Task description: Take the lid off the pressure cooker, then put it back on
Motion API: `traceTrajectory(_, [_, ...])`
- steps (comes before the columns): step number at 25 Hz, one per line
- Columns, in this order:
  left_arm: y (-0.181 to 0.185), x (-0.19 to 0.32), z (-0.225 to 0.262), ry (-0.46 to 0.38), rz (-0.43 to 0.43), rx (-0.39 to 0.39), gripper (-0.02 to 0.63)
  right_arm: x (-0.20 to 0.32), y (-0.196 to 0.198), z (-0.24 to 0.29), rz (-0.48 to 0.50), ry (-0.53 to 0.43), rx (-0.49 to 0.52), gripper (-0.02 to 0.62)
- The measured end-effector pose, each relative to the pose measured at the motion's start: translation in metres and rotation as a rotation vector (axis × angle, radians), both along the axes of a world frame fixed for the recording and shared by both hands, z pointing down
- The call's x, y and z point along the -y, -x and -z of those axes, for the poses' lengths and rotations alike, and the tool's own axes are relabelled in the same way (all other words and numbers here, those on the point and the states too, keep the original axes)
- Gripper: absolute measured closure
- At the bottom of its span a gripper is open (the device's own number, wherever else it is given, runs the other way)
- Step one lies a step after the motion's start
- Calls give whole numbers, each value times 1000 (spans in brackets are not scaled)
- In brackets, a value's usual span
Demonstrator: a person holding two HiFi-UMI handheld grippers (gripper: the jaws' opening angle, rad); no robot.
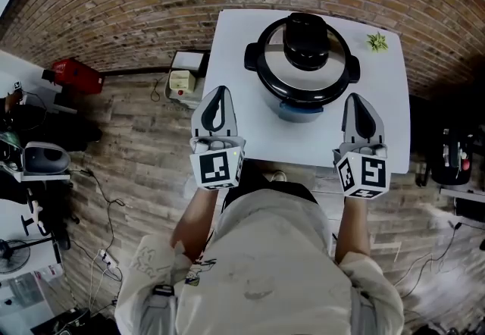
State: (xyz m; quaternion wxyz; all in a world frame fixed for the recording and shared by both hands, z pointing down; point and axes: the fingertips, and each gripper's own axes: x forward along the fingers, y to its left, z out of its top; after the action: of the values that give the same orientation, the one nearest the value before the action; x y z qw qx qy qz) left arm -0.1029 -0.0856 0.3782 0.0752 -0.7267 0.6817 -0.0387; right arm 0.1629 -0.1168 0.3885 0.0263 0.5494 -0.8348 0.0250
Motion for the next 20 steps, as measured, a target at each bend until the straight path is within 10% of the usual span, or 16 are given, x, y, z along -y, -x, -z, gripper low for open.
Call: traceTrajectory(20, [-9, -4, -11, 27, -19, -16, 591, 0, 6, -19, -11, 15, -81, 579])
